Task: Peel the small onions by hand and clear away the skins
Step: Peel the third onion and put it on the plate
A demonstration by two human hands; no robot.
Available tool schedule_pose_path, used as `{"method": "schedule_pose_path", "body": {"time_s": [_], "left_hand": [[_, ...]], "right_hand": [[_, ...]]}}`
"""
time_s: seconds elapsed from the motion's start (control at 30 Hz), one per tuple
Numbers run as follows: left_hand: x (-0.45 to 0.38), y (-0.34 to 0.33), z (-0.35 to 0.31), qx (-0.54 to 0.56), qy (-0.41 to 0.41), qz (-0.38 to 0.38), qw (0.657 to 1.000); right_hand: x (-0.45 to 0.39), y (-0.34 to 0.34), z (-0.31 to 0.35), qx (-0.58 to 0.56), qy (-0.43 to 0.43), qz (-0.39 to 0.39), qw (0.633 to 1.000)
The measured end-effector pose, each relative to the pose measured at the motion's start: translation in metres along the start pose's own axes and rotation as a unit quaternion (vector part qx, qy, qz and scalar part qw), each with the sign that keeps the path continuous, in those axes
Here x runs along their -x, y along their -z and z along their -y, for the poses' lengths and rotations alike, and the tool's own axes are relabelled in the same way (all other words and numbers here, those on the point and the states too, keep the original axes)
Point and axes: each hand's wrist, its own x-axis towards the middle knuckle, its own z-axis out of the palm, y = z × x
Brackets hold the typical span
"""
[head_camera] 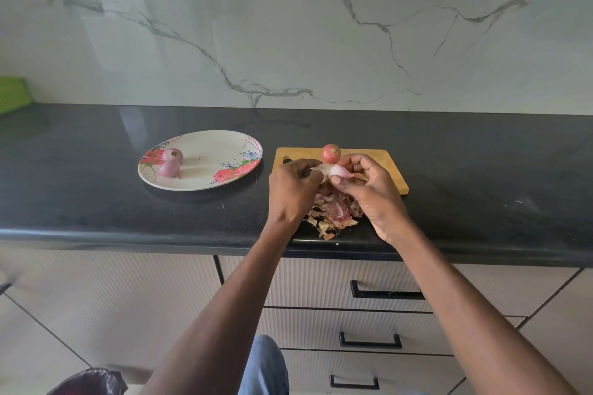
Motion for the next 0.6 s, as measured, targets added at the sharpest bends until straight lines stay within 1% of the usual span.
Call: {"method": "schedule_pose_path", "body": {"time_s": [0.03,0.13,0.2,0.3,0.37,0.5,0.6], "left_hand": [[-0.001,0.001,0.002,0.000,0.006,-0.006,1.000],[-0.004,0.002,0.006,0.012,0.035,-0.021,0.999],[-0.003,0.001,0.003,-0.027,0.024,-0.016,0.999],[0.000,-0.002,-0.004,-0.086,-0.040,0.008,0.995],[0.000,-0.001,-0.004,-0.105,-0.077,0.014,0.991],[0.006,0.001,-0.003,-0.044,-0.122,0.058,0.990],[0.007,-0.001,0.000,-0.053,-0.142,0.071,0.986]], "right_hand": [[-0.001,0.000,-0.001,-0.012,-0.003,-0.011,1.000],[-0.002,0.001,0.001,-0.145,-0.036,-0.018,0.989],[-0.003,0.002,0.002,-0.184,-0.051,-0.026,0.981],[-0.002,0.002,0.002,-0.189,-0.053,-0.036,0.980],[-0.001,0.002,0.002,-0.188,-0.052,-0.040,0.980],[0.000,0.001,0.005,-0.182,-0.057,-0.051,0.980],[-0.001,0.000,0.004,-0.150,-0.046,-0.056,0.986]]}}
